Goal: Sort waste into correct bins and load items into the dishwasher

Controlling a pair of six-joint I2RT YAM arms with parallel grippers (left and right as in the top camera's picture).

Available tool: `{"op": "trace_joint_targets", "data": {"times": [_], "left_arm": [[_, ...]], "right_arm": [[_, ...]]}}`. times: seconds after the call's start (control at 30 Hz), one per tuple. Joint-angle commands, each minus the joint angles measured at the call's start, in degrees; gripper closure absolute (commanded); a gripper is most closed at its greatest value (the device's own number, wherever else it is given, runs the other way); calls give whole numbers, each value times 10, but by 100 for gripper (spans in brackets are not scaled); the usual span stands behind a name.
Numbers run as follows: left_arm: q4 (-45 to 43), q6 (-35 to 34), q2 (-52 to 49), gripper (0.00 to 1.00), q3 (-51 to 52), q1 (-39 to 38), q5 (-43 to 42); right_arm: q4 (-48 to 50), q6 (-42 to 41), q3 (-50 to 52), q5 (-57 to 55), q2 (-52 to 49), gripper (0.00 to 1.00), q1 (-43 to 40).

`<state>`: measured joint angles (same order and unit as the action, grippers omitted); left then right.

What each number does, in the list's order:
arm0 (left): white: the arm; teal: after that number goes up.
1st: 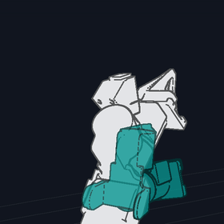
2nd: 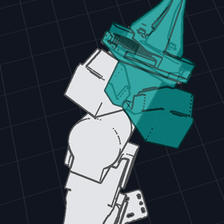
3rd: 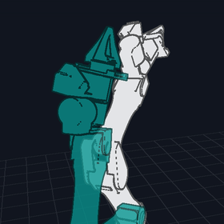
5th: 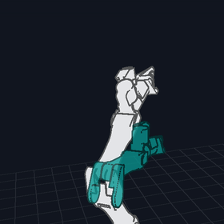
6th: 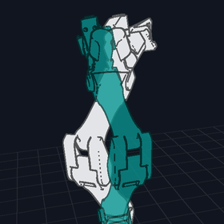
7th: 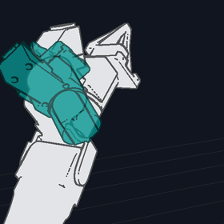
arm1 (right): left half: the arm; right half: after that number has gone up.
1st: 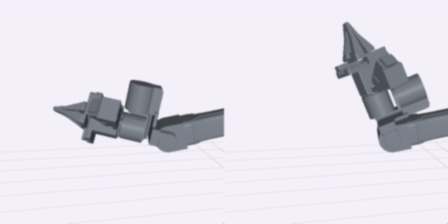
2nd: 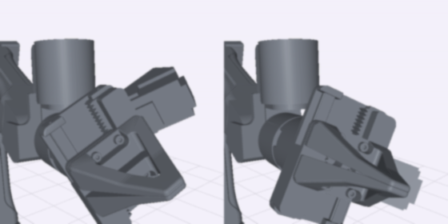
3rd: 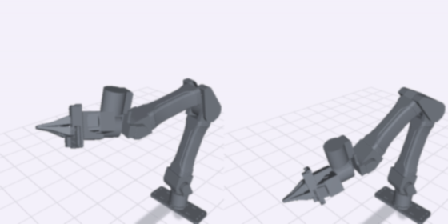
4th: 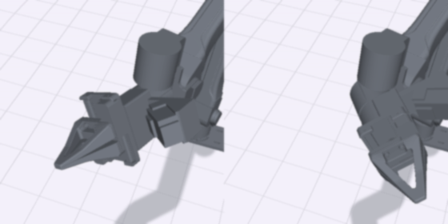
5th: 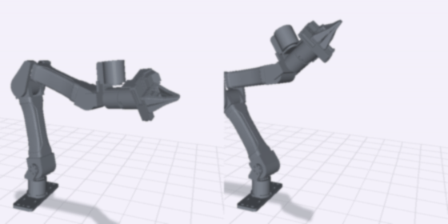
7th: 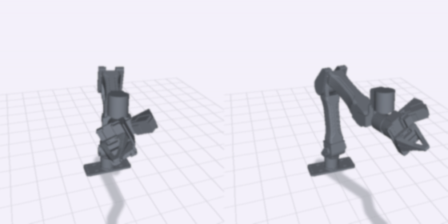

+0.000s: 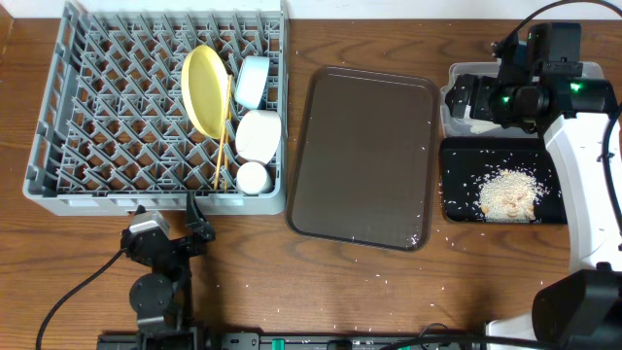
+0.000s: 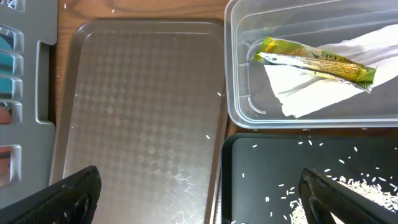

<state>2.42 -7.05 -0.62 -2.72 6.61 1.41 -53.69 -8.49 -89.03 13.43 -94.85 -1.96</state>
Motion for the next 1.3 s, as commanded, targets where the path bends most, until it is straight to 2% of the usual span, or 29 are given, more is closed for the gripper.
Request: {"op": "trace_joint_targets", "data": {"times": [0.0,1.1,1.27], "left_arm": [[16,12,5,9,25,2,-8],[16,16,4,9,25,2,-8],[16,16,4,9,25,2,-8]], "right_arm": [[1,4,0,-1,12,1,1],[-3,9,0,-2,12,1,1],[-10,13,8,-36,44,1,6]]}}
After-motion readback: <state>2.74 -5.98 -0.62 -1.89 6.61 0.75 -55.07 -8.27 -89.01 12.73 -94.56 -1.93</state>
